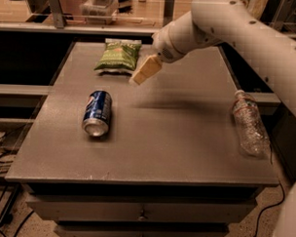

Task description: Pick green jalapeno chip bag

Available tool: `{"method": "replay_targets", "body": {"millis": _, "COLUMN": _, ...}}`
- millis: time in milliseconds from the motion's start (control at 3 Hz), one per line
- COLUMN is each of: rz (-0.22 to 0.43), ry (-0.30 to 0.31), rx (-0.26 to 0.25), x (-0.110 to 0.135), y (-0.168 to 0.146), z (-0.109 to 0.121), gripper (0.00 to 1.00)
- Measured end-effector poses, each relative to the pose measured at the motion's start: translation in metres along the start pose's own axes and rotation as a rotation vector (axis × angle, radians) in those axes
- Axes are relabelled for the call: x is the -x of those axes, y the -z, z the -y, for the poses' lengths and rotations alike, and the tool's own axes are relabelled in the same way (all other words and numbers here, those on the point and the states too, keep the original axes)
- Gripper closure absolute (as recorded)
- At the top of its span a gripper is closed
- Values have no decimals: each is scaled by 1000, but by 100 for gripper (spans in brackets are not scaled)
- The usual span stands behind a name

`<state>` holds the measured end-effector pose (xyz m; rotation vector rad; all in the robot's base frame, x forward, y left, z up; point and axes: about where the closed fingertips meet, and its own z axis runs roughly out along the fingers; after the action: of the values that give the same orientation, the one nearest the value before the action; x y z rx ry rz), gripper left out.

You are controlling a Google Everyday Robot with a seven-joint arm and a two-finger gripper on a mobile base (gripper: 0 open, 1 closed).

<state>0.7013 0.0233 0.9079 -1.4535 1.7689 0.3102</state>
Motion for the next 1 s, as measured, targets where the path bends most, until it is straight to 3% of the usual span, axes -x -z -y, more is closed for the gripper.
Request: {"method": "replay_targets", "body": {"millis": 1000, "rz": 134, "ry": -54, "rx": 13, "x": 15, "y": -79, "z": 27, "gripper": 0}}
